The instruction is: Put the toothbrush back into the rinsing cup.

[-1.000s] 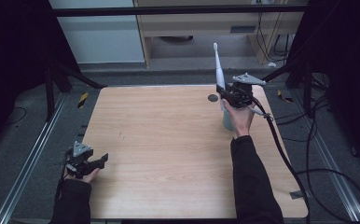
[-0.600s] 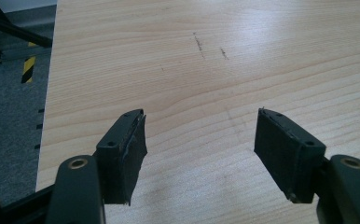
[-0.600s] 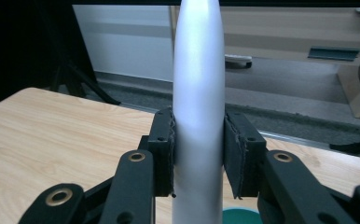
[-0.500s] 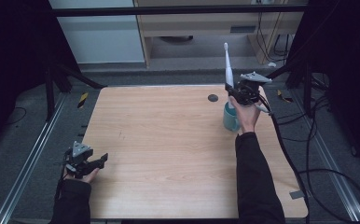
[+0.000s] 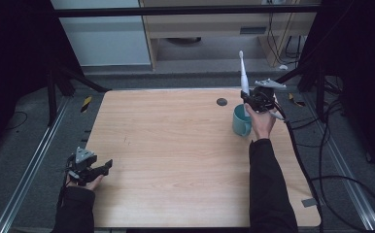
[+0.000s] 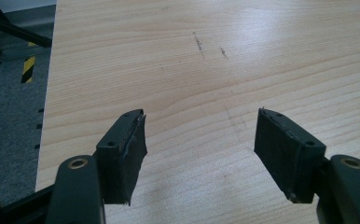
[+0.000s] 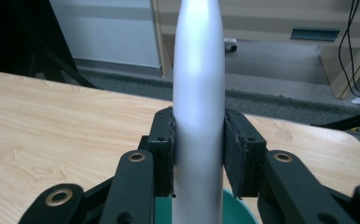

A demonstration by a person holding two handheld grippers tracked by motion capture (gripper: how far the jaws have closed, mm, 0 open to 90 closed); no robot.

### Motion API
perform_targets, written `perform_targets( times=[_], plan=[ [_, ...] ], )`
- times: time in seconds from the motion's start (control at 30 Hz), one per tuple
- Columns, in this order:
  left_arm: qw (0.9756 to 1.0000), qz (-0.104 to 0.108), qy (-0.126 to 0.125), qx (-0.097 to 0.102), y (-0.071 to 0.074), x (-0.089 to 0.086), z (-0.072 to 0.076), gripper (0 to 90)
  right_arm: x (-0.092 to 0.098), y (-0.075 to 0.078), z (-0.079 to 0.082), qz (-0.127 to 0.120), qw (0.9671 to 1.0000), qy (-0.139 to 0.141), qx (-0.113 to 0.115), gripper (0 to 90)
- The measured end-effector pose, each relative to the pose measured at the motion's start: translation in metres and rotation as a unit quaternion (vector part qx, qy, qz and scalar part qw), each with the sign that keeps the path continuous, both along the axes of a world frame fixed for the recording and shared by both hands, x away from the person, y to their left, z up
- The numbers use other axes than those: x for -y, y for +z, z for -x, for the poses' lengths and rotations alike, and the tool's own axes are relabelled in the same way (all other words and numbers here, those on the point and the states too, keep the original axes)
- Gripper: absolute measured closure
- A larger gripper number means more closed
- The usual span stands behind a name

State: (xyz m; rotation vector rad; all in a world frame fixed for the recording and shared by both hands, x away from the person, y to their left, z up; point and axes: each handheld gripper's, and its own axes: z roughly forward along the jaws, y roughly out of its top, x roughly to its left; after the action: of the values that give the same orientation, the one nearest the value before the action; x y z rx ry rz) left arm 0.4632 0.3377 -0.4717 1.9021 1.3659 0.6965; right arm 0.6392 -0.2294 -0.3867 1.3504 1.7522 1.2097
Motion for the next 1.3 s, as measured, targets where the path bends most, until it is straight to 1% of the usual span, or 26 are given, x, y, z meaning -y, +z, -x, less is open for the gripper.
perform_targets(
  times=[0.13,0.23,0.3,0.4,0.53,0.57,0.67,0.7,0.77,0.8,0.9,1.07,1.23,1.3],
  plan=[
    [1.0,-0.001,0.0,0.0,0.0,0.0,0.0,33.4,0.003,-0.007,0.0,-0.003,1.0,-0.001,-0.004,66.4],
    [1.0,0.0,0.0,0.0,0.0,0.0,0.0,33.4,0.001,-0.012,-0.001,0.011,0.9998,0.002,-0.016,66.4],
    [1.0,0.0,0.0,0.0,0.0,0.0,0.0,33.4,0.001,-0.015,-0.001,0.004,0.9998,0.004,-0.017,66.4],
    [1.0,0.0,0.0,0.0,0.0,0.0,0.0,33.3,0.0,-0.019,-0.002,0.009,0.9995,0.004,-0.029,66.4],
    [1.0,-0.001,-0.001,-0.001,0.0,0.0,0.0,33.4,0.0,-0.024,-0.002,0.009,0.9991,0.005,-0.042,66.4],
    [1.0,-0.001,-0.001,-0.001,0.0,0.0,0.0,33.4,0.0,-0.026,-0.002,0.013,0.9989,0.007,-0.044,66.4],
    [1.0,-0.001,0.0,0.0,0.0,0.0,0.0,33.4,0.0,-0.031,-0.001,0.015,0.9985,0.006,-0.052,66.3],
    [1.0,-0.001,0.0,0.0,0.0,0.0,0.0,33.4,-0.001,-0.032,-0.001,0.019,0.9982,0.005,-0.057,66.3],
    [1.0,-0.001,0.0,0.0,0.0,0.0,0.0,33.3,-0.002,-0.034,-0.002,0.027,0.9978,0.006,-0.06,66.3],
    [1.0,-0.001,0.0,0.0,0.0,0.0,0.0,33.4,-0.004,-0.035,-0.002,0.026,0.9976,0.005,-0.064,66.3],
    [1.0,-0.001,0.0,0.001,0.0,0.0,0.0,33.3,-0.005,-0.036,-0.002,0.029,0.9975,0.006,-0.064,66.2],
    [1.0,-0.001,0.0,0.0,0.0,0.0,0.0,33.3,-0.007,-0.039,-0.002,0.044,0.9965,0.008,-0.071,66.2],
    [1.0,-0.001,0.0,0.001,0.0,0.0,0.0,33.4,-0.008,-0.039,-0.001,0.046,0.9962,0.009,-0.073,66.0],
    [1.0,-0.001,0.0,0.001,0.001,0.0,0.0,33.3,-0.008,-0.039,0.0,0.053,0.9958,0.01,-0.074,66.0]
  ],
)
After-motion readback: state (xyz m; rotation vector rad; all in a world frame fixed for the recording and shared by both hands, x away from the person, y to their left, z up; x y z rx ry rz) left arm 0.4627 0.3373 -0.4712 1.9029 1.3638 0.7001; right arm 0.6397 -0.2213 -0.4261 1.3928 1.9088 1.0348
